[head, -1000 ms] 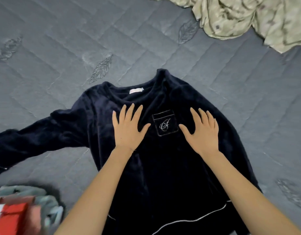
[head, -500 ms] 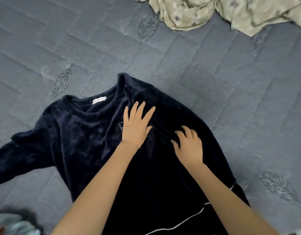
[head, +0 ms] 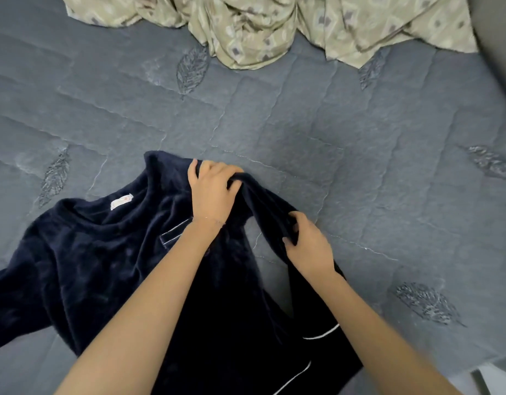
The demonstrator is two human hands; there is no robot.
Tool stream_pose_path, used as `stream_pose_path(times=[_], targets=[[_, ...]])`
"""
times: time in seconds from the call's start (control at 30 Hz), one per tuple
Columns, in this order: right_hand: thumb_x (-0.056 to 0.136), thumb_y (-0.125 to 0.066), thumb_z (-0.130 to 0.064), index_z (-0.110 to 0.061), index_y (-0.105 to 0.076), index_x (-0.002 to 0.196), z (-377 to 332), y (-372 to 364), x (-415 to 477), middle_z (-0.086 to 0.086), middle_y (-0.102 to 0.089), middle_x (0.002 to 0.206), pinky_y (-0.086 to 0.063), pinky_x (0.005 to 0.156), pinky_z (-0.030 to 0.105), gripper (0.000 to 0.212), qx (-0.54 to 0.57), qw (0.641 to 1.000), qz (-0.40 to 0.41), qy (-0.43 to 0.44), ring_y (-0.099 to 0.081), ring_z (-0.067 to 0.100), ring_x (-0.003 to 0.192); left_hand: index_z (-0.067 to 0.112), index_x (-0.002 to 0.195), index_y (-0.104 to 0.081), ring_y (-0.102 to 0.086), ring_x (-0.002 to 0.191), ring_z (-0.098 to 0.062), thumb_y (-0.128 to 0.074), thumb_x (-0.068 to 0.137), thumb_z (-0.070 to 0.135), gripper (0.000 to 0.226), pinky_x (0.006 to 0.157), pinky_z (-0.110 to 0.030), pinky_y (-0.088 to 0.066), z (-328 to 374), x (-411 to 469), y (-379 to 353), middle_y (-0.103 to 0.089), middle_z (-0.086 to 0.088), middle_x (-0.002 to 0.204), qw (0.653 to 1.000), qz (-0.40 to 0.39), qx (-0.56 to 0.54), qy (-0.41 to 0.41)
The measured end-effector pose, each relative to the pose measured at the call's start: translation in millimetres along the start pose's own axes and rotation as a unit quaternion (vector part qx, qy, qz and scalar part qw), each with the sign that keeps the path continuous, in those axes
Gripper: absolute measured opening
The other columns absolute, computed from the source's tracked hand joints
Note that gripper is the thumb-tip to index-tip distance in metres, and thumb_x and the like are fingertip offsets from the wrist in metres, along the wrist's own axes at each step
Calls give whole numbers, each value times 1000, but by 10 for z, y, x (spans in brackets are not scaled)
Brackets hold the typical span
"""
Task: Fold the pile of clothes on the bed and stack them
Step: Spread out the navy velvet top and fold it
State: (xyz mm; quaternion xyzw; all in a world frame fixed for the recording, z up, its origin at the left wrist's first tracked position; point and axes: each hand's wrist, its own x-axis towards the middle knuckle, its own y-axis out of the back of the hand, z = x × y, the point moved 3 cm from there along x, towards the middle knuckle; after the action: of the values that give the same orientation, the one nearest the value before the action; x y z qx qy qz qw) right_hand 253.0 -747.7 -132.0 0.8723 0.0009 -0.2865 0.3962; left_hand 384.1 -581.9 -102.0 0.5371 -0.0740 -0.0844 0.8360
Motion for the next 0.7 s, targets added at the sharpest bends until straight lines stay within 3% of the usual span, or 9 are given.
stream_pose_path(times=[0.13, 0.23, 0.37, 0.43, 0.5, 0.53, 0.6, 0.63, 0.7], targets=[[92, -57, -25, -7, -55, 114, 331, -14, -52, 11, -54, 117, -47, 86, 36, 28, -41, 992, -53, -103, -51, 28, 111, 25, 98, -70, -49, 103, -21, -62, 88, 23, 13, 115, -44, -12, 50, 218, -37, -66, 6, 91, 1000, 8, -4, 18], [91, -58, -28, -10, -64, 105, 540, 184, 7, 10, -66, 99, -50, 79, 36, 23, 38, 984, -42, -171, -62, 30, 95, 24, 96, -70, -51, 102, -25, -63, 85, 17, 15, 114, -45, -15, 23, 234, -53, -65, 3, 93, 999, 18, -9, 48], [88, -65, -24, -14, -58, 78, 581, 618, 162, -2, -57, 69, -37, 62, 30, 16, 92, 983, 97, -128, -60, 26, 77, 21, 98, -69, -49, 106, -24, -67, 84, 27, 15, 115, -47, -9, -48, 101, -107, -62, 5, 95, 1000, -30, -7, 7], [84, -71, -26, -22, -54, 75, 549, 683, 212, -6, -56, 69, -38, 64, 28, 19, 112, 987, 63, -99, -58, 20, 75, 23, 96, -68, -47, 104, -17, -63, 84, 48, 28, 115, -46, -6, -85, 12, -174, -62, 9, 95, 993, -111, 15, -40], [79, -77, -30, -22, -57, 78, 536, 648, 220, -8, -60, 74, -40, 65, 25, 21, 113, 991, -6, -74, -59, 14, 75, 22, 85, -67, -51, 92, -12, -43, 87, 63, 48, 116, -46, -12, -114, -64, -235, -64, 10, 86, 983, -180, 9, -39], [77, -79, -33, -21, -60, 79, 525, 619, 204, -9, -62, 76, -41, 64, 21, 22, 125, 989, -37, -65, -59, 10, 73, 19, 81, -67, -55, 85, -13, -32, 89, 64, 57, 112, -46, -23, -120, -79, -249, -66, 8, 80, 983, -183, -12, -25], [78, -75, -44, -14, -61, 74, 493, 580, 150, -11, -59, 71, -41, 61, 18, 33, 182, 978, -83, -64, -56, 5, 66, 13, 87, -64, -61, 73, -21, -29, 95, 54, 54, 86, -41, -46, -125, -29, -245, -68, 0, 73, 987, -156, -30, 17], [82, -68, -50, -5, -56, 71, 489, 566, 126, -8, -53, 68, -38, 61, 22, 47, 210, 971, -90, -68, -50, 8, 63, 14, 96, -62, -63, 73, -24, -35, 98, 47, 43, 74, -38, -47, -121, 19, -249, -69, -2, 75, 988, -147, -15, 40], [89, -54, -57, -1, -46, 70, 502, 545, 100, -1, -41, 69, -33, 62, 29, 59, 231, 964, -83, -101, -41, 11, 65, 18, 118, -58, -63, 84, -28, -46, 98, 38, 31, 70, -37, -45, -80, 114, -279, -68, -5, 88, 987, -151, 39, 41]])
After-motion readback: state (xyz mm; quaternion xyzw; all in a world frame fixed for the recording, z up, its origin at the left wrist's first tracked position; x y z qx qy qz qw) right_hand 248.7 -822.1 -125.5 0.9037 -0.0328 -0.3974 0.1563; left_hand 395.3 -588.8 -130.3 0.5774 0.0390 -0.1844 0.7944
